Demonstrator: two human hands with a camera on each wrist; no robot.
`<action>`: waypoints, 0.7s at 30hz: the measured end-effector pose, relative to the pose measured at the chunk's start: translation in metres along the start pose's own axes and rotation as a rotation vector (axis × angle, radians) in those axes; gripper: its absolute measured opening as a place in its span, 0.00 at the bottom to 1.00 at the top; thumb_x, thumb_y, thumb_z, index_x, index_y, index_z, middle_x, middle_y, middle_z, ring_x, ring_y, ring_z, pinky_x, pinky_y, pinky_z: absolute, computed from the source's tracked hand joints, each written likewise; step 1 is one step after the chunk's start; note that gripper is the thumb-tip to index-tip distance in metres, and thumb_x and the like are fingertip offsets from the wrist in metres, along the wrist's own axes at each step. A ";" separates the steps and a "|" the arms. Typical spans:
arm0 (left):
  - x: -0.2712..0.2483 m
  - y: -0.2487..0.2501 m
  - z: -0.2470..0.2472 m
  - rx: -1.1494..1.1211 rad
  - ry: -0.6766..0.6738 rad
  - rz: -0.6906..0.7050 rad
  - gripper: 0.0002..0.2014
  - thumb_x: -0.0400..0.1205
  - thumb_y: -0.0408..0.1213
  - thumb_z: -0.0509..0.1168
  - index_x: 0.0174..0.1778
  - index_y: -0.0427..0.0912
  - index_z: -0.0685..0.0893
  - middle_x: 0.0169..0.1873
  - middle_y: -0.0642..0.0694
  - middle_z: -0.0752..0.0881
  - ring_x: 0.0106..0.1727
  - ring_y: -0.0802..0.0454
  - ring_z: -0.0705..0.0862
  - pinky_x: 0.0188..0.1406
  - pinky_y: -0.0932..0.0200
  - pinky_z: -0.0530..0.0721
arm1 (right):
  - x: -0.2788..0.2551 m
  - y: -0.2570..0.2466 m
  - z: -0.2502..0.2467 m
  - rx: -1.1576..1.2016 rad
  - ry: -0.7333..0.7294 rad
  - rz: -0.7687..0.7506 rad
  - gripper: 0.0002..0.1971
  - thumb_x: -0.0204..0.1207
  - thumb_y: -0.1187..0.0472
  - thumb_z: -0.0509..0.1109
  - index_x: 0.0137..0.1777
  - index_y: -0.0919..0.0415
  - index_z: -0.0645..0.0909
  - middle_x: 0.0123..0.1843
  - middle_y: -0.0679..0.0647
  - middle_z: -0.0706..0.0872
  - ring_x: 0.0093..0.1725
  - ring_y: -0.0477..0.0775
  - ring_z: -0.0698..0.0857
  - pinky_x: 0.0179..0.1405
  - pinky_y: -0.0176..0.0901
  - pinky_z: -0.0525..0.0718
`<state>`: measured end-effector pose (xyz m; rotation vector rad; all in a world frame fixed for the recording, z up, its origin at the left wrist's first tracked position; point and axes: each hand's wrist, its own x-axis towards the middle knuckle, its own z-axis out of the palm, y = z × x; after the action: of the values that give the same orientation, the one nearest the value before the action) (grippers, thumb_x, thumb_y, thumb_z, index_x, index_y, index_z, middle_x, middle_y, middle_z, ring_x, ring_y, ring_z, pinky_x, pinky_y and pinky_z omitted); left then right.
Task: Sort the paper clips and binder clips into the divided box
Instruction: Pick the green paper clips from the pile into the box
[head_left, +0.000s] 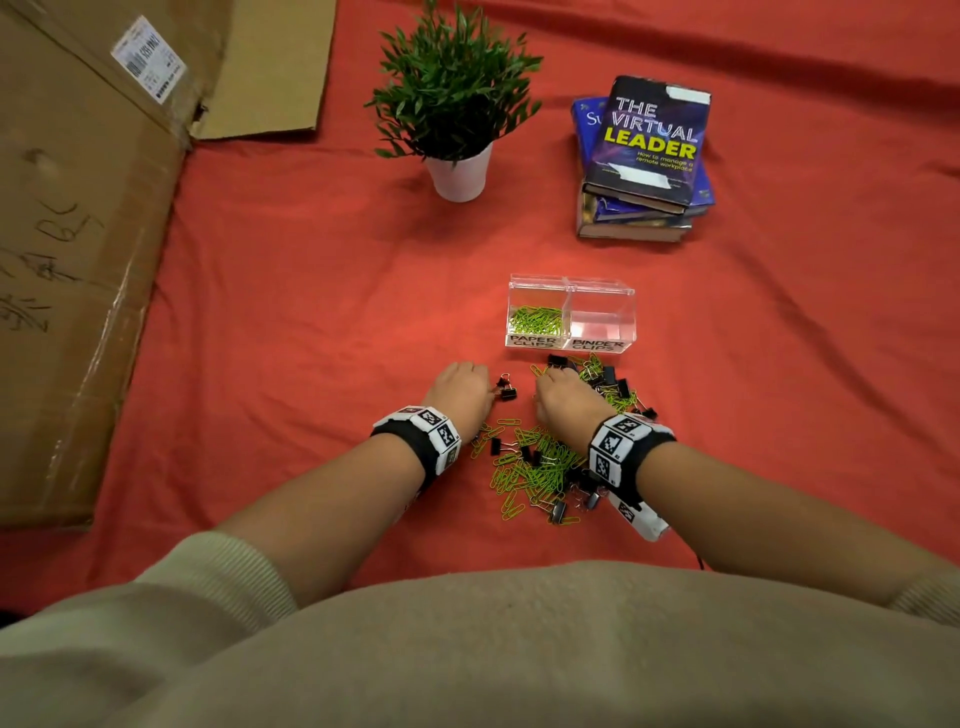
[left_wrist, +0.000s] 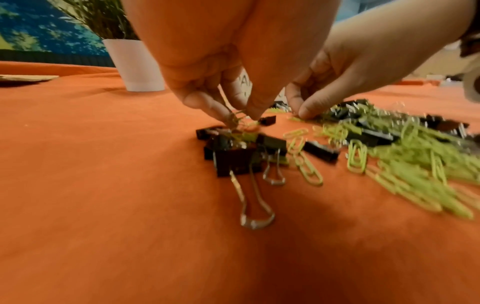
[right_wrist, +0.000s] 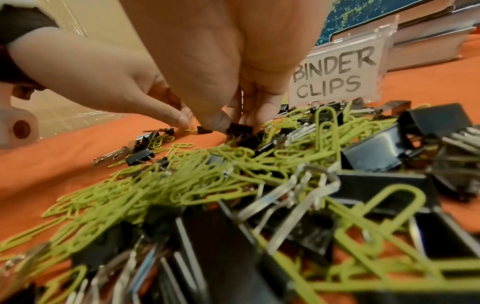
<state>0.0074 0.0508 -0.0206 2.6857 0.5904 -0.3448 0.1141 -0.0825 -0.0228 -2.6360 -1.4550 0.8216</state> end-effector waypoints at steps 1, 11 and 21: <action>0.001 0.001 -0.003 -0.056 -0.001 -0.008 0.09 0.83 0.38 0.61 0.54 0.38 0.79 0.54 0.39 0.83 0.58 0.40 0.78 0.59 0.50 0.74 | 0.000 0.001 -0.002 0.019 0.001 0.005 0.15 0.82 0.66 0.54 0.65 0.70 0.72 0.63 0.63 0.78 0.64 0.60 0.74 0.67 0.47 0.72; 0.003 -0.008 -0.018 -0.569 -0.050 -0.227 0.10 0.78 0.36 0.70 0.54 0.43 0.81 0.32 0.54 0.78 0.36 0.54 0.78 0.39 0.59 0.77 | -0.004 0.002 -0.002 0.115 0.054 0.091 0.09 0.78 0.62 0.64 0.53 0.67 0.79 0.53 0.60 0.82 0.54 0.59 0.82 0.53 0.45 0.81; -0.004 -0.017 -0.025 -0.687 -0.080 -0.290 0.07 0.85 0.34 0.58 0.47 0.46 0.81 0.36 0.46 0.83 0.32 0.52 0.79 0.31 0.60 0.76 | -0.004 0.011 -0.021 0.528 0.163 0.266 0.03 0.76 0.64 0.63 0.44 0.58 0.79 0.38 0.53 0.85 0.34 0.52 0.82 0.33 0.42 0.85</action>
<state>0.0002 0.0741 -0.0018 1.9267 0.8864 -0.2602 0.1302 -0.0874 -0.0061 -2.4309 -0.7274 0.8398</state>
